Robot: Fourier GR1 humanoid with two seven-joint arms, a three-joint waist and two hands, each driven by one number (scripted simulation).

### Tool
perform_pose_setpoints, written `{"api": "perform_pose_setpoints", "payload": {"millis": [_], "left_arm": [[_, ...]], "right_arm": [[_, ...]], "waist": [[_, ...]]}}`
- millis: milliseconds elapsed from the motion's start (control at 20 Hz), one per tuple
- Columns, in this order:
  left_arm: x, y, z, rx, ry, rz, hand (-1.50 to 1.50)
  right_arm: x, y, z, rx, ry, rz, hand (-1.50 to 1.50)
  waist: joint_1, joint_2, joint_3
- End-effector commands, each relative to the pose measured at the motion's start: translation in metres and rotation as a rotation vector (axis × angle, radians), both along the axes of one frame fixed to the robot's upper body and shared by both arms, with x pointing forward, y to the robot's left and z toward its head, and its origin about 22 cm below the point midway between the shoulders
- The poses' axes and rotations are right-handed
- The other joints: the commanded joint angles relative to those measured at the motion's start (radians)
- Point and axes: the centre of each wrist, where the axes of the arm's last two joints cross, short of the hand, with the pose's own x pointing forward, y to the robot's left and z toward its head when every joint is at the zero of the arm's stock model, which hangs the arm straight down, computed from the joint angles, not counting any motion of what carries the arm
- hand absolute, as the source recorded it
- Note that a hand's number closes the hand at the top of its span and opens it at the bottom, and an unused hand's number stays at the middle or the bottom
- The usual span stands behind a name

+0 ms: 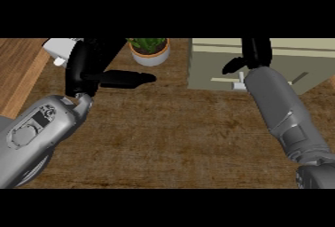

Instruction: Pick up the can, place it into the drawer and close the drawer

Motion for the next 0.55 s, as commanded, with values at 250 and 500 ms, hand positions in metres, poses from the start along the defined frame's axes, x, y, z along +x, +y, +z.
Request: {"api": "perform_pose_setpoints", "payload": {"millis": [250, 500], "left_arm": [[-0.004, 0.008, -0.013, -0.005, 0.009, 0.039, -1.5], [-0.009, 0.02, -0.002, -0.025, 0.003, 0.022, -1.5]], "right_arm": [[0.014, 0.045, 0.045, 0.518, -0.03, 0.136, -1.5], [0.014, 0.042, 0.04, 0.574, -0.034, 0.131, -1.5]], "waist": [[-0.011, -0.018, -0.002], [-0.003, -0.013, -0.004]]}}
